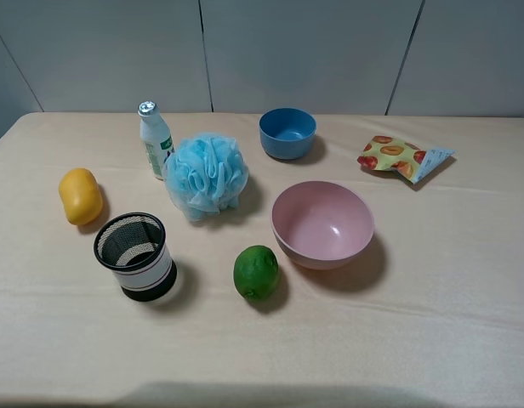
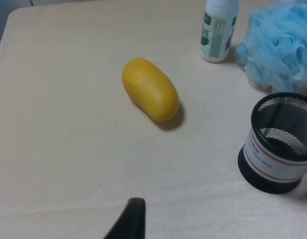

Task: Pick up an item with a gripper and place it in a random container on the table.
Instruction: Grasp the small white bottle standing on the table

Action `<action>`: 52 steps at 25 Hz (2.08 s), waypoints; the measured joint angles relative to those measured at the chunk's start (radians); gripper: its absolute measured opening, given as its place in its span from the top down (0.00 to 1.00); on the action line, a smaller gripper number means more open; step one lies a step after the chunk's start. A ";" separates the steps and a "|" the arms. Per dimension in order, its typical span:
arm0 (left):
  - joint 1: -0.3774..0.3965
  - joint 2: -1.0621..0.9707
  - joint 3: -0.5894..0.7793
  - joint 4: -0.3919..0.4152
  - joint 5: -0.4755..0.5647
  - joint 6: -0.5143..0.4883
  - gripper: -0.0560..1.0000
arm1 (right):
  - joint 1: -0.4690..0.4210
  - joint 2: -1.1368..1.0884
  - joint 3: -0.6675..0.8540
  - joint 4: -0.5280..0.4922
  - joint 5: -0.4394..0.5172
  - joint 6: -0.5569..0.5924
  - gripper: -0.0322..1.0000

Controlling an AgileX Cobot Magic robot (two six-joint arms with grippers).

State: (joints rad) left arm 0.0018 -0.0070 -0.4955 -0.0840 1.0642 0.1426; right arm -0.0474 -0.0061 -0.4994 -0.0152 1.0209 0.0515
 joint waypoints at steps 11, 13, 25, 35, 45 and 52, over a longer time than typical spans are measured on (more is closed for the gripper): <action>0.000 0.109 -0.060 0.009 0.001 0.000 0.04 | 0.000 0.000 0.000 0.000 0.000 0.000 0.30; 0.000 0.162 -0.092 0.013 0.001 0.000 0.04 | 0.000 0.000 0.000 0.000 0.000 0.000 0.30; 0.000 0.539 -0.326 0.015 0.001 0.000 0.04 | 0.000 -0.001 0.000 0.000 0.000 0.000 0.30; 0.000 0.816 -0.531 -0.004 0.072 -0.002 0.04 | 0.000 -0.001 0.000 0.000 0.000 0.000 0.30; 0.000 1.099 -0.649 -0.012 0.104 -0.023 0.04 | 0.000 -0.001 0.000 0.000 0.000 0.000 0.30; 0.000 1.302 -0.772 -0.012 0.103 -0.023 0.04 | 0.000 -0.001 0.000 0.000 0.000 0.000 0.30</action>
State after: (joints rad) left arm 0.0018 1.2954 -1.2675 -0.0957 1.1673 0.1194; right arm -0.0474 -0.0072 -0.4994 -0.0152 1.0209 0.0515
